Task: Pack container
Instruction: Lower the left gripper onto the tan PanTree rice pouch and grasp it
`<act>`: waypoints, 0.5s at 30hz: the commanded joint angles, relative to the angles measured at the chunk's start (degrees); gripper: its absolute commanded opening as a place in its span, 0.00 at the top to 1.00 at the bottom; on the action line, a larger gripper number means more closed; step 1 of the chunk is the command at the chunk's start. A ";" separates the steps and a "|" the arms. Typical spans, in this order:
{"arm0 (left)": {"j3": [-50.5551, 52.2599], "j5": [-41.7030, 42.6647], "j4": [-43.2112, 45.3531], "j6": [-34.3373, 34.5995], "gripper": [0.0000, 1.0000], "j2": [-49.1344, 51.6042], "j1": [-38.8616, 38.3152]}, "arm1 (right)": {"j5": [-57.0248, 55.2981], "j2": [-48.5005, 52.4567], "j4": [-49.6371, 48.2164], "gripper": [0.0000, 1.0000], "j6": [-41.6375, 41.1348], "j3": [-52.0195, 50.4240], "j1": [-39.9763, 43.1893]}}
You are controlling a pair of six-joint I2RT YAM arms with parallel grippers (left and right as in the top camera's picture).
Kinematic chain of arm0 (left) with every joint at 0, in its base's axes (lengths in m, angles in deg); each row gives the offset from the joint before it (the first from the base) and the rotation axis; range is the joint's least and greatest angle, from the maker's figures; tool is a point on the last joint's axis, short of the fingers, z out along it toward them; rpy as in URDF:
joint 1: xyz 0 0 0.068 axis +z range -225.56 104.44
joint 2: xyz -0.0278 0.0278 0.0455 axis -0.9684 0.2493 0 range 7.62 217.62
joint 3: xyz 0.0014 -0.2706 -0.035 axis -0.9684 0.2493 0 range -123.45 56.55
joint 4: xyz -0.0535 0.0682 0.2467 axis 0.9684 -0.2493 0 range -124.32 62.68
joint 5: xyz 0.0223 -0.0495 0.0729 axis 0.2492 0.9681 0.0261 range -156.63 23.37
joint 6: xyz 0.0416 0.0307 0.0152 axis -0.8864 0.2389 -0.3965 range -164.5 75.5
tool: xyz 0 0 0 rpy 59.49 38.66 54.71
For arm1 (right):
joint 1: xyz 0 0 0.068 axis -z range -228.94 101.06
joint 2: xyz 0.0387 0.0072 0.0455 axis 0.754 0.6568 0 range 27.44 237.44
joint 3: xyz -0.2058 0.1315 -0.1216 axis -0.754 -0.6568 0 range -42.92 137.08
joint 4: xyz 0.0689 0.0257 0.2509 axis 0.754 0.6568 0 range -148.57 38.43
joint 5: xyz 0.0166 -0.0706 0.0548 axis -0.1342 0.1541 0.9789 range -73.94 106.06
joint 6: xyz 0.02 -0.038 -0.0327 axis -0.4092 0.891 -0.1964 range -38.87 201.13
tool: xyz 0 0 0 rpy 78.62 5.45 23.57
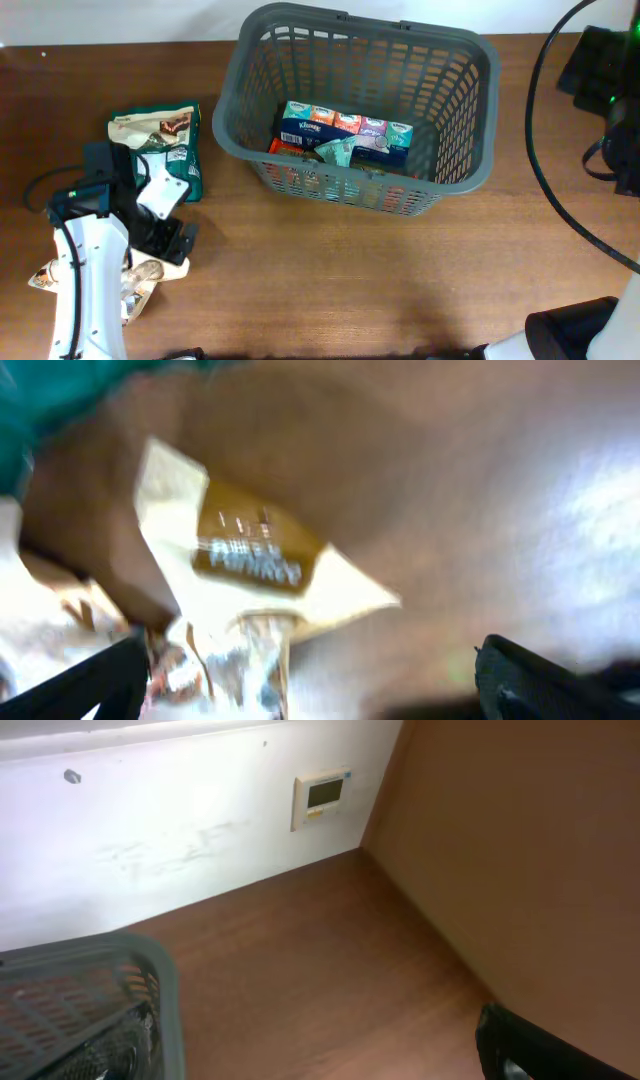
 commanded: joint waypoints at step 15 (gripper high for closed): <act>10.10 -6.05 0.61 -3.74 0.04 -0.52 8.28 | 4.50 0.35 0.02 0.01 -0.11 0.02 7.61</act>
